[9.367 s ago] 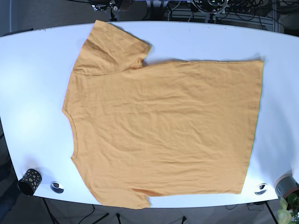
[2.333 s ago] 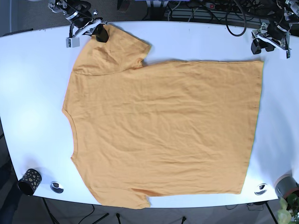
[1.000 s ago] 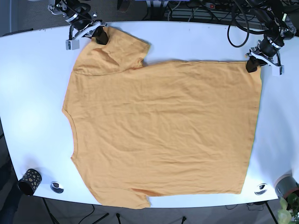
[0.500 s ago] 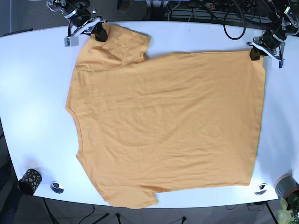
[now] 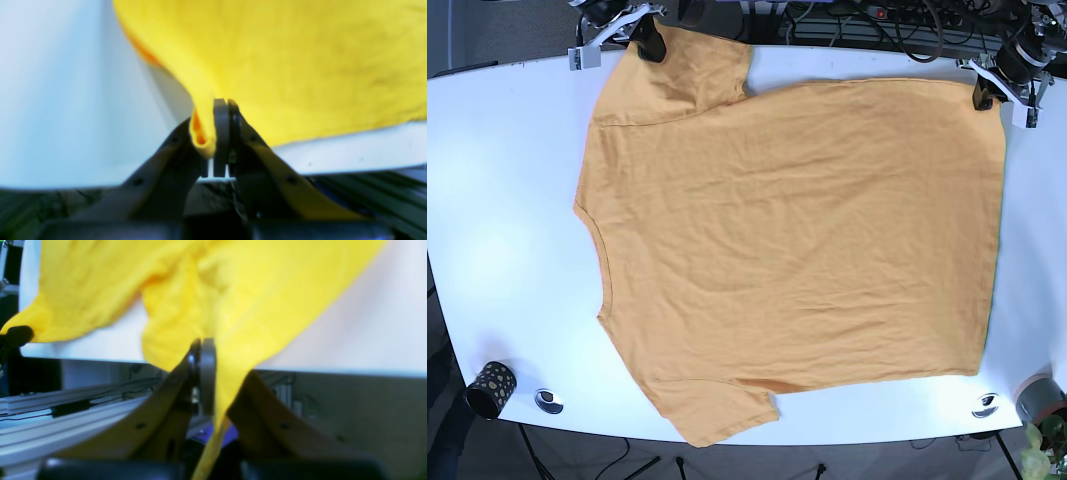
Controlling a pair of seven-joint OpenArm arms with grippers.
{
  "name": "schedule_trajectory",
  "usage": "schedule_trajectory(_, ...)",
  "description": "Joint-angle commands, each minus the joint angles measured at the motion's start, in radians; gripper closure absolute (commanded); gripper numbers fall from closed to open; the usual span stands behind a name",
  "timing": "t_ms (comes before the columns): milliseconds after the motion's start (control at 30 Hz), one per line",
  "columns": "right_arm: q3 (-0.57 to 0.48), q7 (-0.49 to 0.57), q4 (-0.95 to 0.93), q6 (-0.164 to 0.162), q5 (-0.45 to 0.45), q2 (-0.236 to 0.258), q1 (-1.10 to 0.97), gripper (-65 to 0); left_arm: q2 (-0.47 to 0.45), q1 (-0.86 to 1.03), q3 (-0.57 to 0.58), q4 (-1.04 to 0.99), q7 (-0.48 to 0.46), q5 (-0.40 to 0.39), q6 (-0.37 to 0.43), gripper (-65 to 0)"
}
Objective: Fold the T-shirt properly
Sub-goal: 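Drag the shirt toward the robot with both grippers to reposition it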
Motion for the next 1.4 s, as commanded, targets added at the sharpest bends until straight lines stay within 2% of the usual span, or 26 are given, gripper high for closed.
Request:
schedule_trajectory(0, 0.014, 0.017, 0.024, 0.012, 0.02, 0.008, -0.007, 0.0, -0.009, 0.001, -0.003, 0.045, -0.021, -0.017, -0.001, 0.0)
schedule_trajectory(300, 0.015, 0.015, 0.021, 0.012, 0.014, 0.02, 0.138, 0.0, 0.028, -0.156, 0.006, 0.075, -0.01, -0.008, -0.001, 0.0)
schedule_trajectory(500, 0.011, 0.01, 0.016, 0.012, 0.012, 0.066, 0.267, 0.0, 0.024, -0.27, 0.021, 0.068, 0.076, -0.006, -0.001, 0.0)
schedule_trajectory(633, 0.008, 0.007, 0.007, 0.012, 0.009, 0.08, 0.345, 0.0, 0.024, -0.311, 0.026, 0.068, 0.076, 0.007, -0.001, 0.0)
schedule_trajectory(800, 0.009, -0.048, -0.077, 0.012, 0.005, 0.101, 0.471, 0.0, 0.028, -0.38, 0.026, 0.057, 0.077, 0.06, -0.001, 0.0)
schedule_trajectory(1100, 0.006, -0.056, -0.24, 0.012, 0.005, 0.12, 0.67, 0.0, 0.0, -0.518, 0.024, -0.084, 0.077, 0.141, -0.001, 0.0)
schedule_trajectory(1133, 0.003, -0.056, -0.258, 0.012, 0.005, 0.134, 0.693, 0.0, 0.0, -0.537, 0.024, -0.106, 0.077, 0.147, -0.001, 0.0)
schedule_trajectory(1367, -0.094, -0.052, -0.392, 0.008, 0.005, 0.178, 0.827, 0.0, -0.012, -0.639, 0.024, -0.212, 0.074, 0.195, -0.001, 0.0)
